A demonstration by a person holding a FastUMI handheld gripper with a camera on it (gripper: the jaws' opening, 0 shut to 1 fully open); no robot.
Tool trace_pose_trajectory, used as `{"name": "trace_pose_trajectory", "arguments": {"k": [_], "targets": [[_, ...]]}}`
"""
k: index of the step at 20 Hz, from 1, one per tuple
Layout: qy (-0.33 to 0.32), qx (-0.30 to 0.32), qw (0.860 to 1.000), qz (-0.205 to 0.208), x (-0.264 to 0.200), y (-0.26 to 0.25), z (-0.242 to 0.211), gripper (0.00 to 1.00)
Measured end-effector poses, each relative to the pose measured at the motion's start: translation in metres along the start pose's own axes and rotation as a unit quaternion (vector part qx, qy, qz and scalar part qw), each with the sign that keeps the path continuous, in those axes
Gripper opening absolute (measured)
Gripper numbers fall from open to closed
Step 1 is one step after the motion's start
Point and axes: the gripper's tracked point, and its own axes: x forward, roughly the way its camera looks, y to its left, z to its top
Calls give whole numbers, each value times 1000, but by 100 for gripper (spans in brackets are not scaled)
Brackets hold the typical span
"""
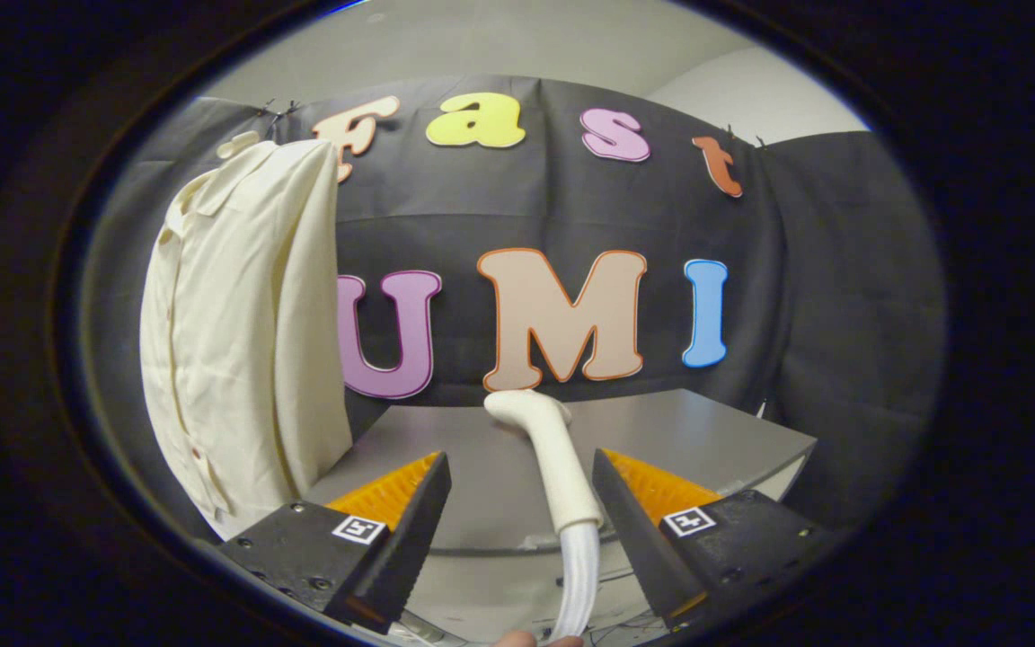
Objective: Iron the clothes twice with a garment steamer, once on the left side and once on the right side.
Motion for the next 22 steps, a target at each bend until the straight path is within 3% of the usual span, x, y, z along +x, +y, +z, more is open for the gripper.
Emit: {"name": "trace_pose_trajectory", "arguments": {"k": [8, 11, 13, 18, 22], "targets": [[109, 11, 994, -10, 92, -18, -33, 95], [189, 10, 982, -20, 106, -27, -60, 89], [230, -4, 973, -5, 107, -22, -73, 88], [238, -14, 971, 10, 117, -3, -62, 87], [253, -32, 967, 21, 136, 14, -55, 81]]}}
